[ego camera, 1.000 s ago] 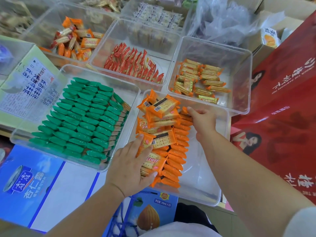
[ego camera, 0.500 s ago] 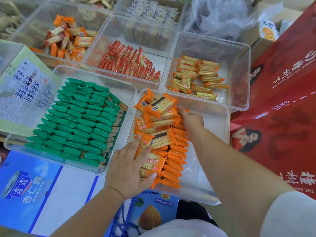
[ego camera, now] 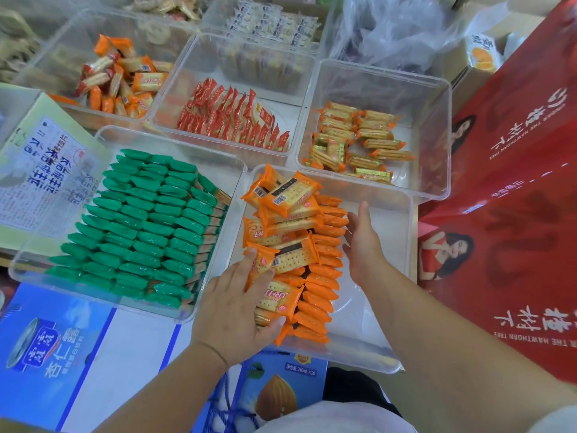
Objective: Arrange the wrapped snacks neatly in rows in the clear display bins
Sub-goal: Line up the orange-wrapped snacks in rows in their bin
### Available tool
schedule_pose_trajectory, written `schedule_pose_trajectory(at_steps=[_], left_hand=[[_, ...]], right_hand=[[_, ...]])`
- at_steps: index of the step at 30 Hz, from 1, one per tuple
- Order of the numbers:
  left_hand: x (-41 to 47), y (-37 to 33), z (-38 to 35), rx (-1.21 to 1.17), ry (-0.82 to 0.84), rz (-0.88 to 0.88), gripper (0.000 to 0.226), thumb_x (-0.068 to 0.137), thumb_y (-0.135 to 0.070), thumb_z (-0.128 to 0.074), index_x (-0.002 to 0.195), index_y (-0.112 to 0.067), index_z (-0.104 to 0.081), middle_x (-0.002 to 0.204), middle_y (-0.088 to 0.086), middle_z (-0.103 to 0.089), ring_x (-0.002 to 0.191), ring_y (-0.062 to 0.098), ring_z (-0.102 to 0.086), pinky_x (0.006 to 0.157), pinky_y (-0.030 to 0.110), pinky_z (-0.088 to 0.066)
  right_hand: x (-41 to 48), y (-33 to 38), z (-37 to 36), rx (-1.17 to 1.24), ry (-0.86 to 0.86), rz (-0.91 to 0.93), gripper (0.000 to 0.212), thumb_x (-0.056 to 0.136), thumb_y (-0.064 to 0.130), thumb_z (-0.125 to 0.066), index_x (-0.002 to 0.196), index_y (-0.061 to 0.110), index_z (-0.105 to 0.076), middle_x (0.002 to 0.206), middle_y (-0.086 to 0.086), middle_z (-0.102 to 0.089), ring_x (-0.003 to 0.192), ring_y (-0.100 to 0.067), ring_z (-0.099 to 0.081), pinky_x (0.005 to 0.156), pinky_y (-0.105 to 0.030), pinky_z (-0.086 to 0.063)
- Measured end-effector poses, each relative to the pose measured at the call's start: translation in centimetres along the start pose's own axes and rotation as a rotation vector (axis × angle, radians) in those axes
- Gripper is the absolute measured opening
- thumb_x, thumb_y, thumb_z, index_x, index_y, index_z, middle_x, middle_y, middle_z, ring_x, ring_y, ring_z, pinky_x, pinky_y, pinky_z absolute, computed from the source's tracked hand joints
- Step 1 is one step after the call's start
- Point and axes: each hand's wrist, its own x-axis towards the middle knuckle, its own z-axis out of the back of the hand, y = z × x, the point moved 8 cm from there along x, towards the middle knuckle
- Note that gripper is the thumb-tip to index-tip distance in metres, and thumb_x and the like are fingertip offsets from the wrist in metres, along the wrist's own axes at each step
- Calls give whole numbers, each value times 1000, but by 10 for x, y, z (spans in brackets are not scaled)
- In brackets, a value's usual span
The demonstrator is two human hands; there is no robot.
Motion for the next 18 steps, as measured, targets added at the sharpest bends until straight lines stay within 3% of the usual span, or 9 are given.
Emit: schedule_pose_trajectory(at_steps=[1,2,3,5,8,14,18], left_hand=[[0,0,0,0,-1,-1,77,84,-72,-47,142,-23,-56,159,15,-36,128,36,-52,95,52,-49],[0,0,-1,1,-1,-2,77,84,-72,-46,142,-23,-56,160,15,-36,128,36,-51,95,52,-49],[0,0,-1,1,-1,-3,77,84,-72,-46,143,-23,-56,160,14,-35,128,36,-51,95,52,-49],[0,0,-1,4,2,-5,77,84,-73,-45,143,-24,-56,161,14,-34,129,35,-50,95,53,-49],[0,1,-2,1,6,8,77,84,-73,-45,143,-24,-56,162,14,-33,129,36,-49,96,53,-48],[2,0,-4,13,-15,27,78,84,-72,-46,144,-22,-54,162,14,-32,130,36,-48,97,53,-48],[3,0,-3,18,-11,27,77,86,-73,-43,146,-25,-51,163,13,-29,130,35,-47,97,53,-47]], right_hand=[[-4,-9,4,26,14,11,78,91,79,-26,151,31,-42,148,10,-49,135,-11,-47,98,-32,-34],[-8,-18,5,59,38,11,73,93,77,-23,151,37,-41,148,15,-46,134,-8,-46,97,-31,-36],[-12,-27,2,90,65,-8,66,94,76,-21,141,42,-54,138,18,-53,124,-6,-55,91,-28,-43],[-20,-43,-11,106,98,-81,66,94,76,-25,112,38,-75,113,4,-74,100,-14,-72,71,-30,-58],[-26,-50,-29,44,112,-143,70,90,78,-36,113,23,-74,100,-10,-77,89,-26,-76,61,-34,-60],[-19,-36,-26,-14,149,-102,67,92,77,-32,114,29,-72,109,-7,-76,101,-23,-73,93,-44,-55],[-35,-37,-16,-9,71,-100,62,96,75,-23,97,42,-76,89,8,-78,78,-7,-74,69,-31,-51]])
